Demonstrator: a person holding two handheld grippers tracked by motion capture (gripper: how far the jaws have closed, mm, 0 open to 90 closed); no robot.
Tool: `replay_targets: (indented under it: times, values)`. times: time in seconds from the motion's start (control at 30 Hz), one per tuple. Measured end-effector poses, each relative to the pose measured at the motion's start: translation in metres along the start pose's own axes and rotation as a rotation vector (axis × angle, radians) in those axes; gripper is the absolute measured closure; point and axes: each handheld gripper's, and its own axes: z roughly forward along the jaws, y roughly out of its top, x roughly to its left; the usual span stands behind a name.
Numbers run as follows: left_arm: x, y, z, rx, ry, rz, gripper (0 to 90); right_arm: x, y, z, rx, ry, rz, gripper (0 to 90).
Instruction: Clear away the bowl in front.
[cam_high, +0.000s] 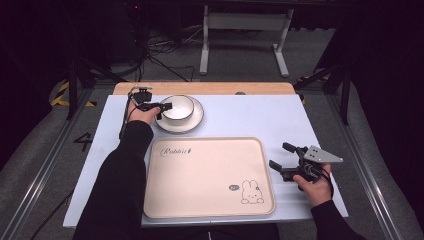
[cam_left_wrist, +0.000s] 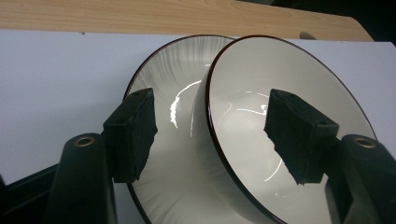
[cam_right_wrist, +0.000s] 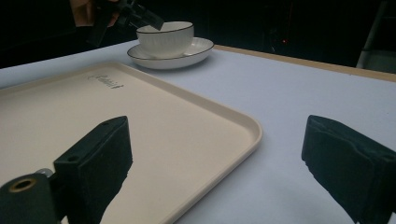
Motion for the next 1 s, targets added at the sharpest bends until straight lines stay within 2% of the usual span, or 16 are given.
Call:
replay_targets:
  times: [0.33,0.5,0.57,0.7,0.73,0.87,0.93,1.0]
  values:
    - [-0.003,-0.005,0.013,0.04,-0.018,-0.019,46.6,0.0,0.0,0.0,-0.002,0.005,-0.001,8.7]
    - [-0.005,-0.007,0.016,0.067,0.001,-0.042,55.3,0.0,0.0,0.0,-0.003,0.005,0.0,8.7]
    - [-0.007,-0.009,0.018,0.075,0.024,-0.043,58.5,0.0,0.0,0.0,-0.003,0.005,-0.001,8.8]
    - [-0.009,-0.009,0.019,0.058,0.042,-0.074,63.5,0.0,0.0,0.0,-0.003,0.005,-0.001,8.8]
    - [-0.009,-0.009,0.018,0.055,0.051,-0.068,65.1,0.0,0.0,0.0,-0.003,0.004,-0.002,8.8]
    - [-0.011,-0.009,0.018,0.023,0.077,-0.091,73.0,0.0,0.0,0.0,-0.006,0.006,-0.001,8.8]
    - [-0.011,-0.009,0.017,0.014,0.097,-0.081,78.6,-0.001,0.0,-0.001,-0.005,0.006,-0.001,8.8]
    - [-0.011,-0.008,0.017,0.019,0.104,-0.068,79.4,-0.001,0.0,-0.001,-0.005,0.006,0.0,8.8]
